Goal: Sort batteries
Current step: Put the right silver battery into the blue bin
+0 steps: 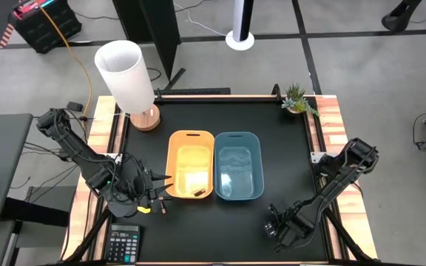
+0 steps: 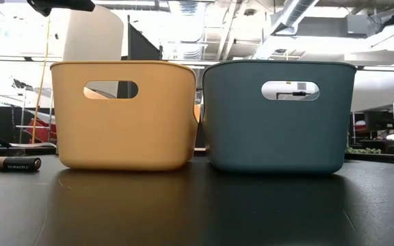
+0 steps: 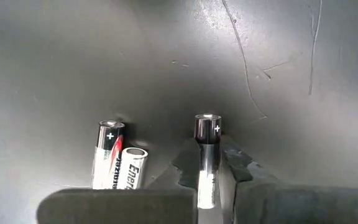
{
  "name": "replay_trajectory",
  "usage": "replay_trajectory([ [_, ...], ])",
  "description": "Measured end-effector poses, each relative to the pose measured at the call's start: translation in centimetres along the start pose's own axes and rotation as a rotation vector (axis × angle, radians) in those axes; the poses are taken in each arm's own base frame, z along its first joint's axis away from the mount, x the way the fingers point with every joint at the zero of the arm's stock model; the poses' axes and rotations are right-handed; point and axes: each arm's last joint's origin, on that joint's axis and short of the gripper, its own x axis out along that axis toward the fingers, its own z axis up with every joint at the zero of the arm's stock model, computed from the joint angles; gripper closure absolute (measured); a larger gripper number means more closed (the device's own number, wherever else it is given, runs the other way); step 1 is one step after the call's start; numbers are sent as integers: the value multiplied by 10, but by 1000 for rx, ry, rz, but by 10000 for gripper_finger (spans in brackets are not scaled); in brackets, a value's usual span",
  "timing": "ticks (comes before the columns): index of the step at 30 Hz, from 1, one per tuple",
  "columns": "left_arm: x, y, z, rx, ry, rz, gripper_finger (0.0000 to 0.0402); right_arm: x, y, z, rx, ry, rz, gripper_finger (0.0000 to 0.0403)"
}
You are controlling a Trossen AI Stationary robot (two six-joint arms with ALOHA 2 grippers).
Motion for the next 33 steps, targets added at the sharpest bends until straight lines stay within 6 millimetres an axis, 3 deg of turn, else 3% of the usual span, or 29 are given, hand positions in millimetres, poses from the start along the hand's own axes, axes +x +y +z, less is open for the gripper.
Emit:
replay_trajectory([
  [22,0,0,0,0,0,0,294,-14,5,2,-77,-12,-41,370],
  [33,0,0,0,0,0,-1,294,-45,20,5,-232,-11,-35,370],
])
